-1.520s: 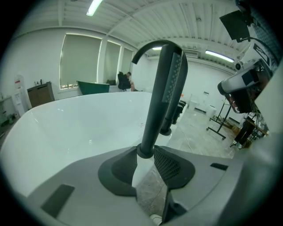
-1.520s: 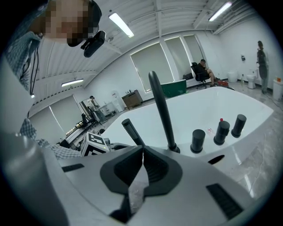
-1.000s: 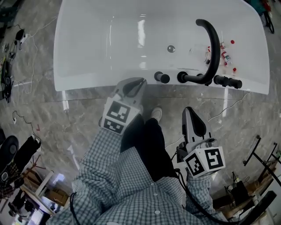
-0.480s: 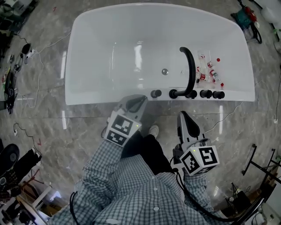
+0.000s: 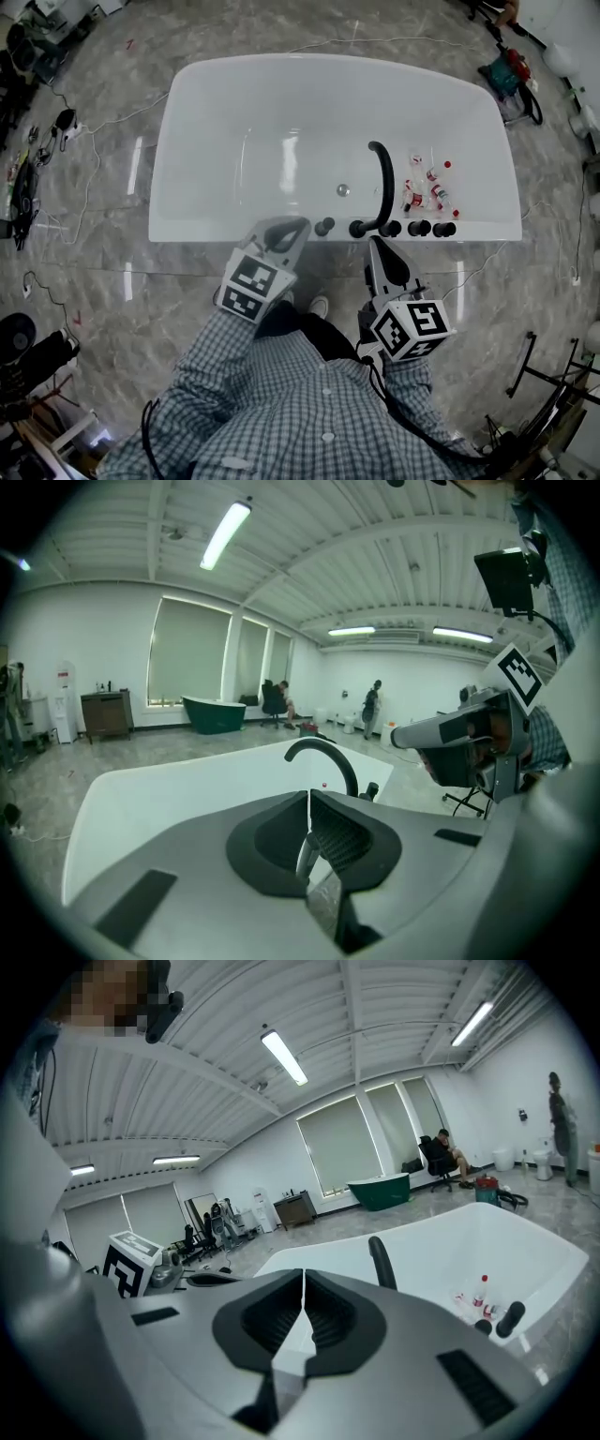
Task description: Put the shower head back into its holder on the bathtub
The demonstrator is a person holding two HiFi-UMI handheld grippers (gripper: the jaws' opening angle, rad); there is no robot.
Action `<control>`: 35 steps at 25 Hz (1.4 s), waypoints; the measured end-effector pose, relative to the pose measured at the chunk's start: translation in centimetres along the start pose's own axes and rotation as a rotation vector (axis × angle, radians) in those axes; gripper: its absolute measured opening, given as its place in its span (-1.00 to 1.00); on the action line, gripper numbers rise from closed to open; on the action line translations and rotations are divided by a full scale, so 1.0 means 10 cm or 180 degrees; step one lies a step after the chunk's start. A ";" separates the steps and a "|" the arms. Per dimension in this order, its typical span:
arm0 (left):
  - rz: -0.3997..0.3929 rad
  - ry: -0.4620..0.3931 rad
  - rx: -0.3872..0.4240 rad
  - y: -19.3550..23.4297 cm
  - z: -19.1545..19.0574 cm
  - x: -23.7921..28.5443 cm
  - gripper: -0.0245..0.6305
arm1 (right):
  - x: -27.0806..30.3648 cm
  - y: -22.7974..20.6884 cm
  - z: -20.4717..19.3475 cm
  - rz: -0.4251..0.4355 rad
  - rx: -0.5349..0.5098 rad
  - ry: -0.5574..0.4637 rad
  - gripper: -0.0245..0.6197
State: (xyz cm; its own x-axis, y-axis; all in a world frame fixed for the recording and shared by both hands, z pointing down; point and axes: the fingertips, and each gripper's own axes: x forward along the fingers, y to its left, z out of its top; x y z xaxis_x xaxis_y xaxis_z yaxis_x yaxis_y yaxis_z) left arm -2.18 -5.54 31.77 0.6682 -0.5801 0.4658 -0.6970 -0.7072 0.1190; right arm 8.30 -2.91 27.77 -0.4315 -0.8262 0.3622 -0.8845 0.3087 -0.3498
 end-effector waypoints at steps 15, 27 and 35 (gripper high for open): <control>-0.0100 -0.0233 0.0075 -0.27 0.49 -0.49 -0.87 | -0.13 0.32 0.47 0.0131 -0.0190 -0.0194 -0.86; -0.0259 -0.0252 0.0102 -0.39 0.54 -0.55 -0.87 | -0.25 0.39 0.47 0.0128 -0.0195 -0.0236 -0.86; -0.0335 -0.0276 0.0088 -0.48 0.51 -0.48 -0.87 | -0.26 0.34 0.42 0.0111 -0.0203 -0.0222 -0.86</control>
State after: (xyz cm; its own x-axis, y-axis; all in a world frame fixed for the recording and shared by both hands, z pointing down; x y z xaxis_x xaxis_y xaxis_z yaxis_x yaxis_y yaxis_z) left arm -0.72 -1.41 24.48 0.7580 -0.5341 0.3744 -0.6152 -0.7761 0.1385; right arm 7.13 -1.66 21.98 -0.4509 -0.8445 0.2889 -0.8796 0.3654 -0.3047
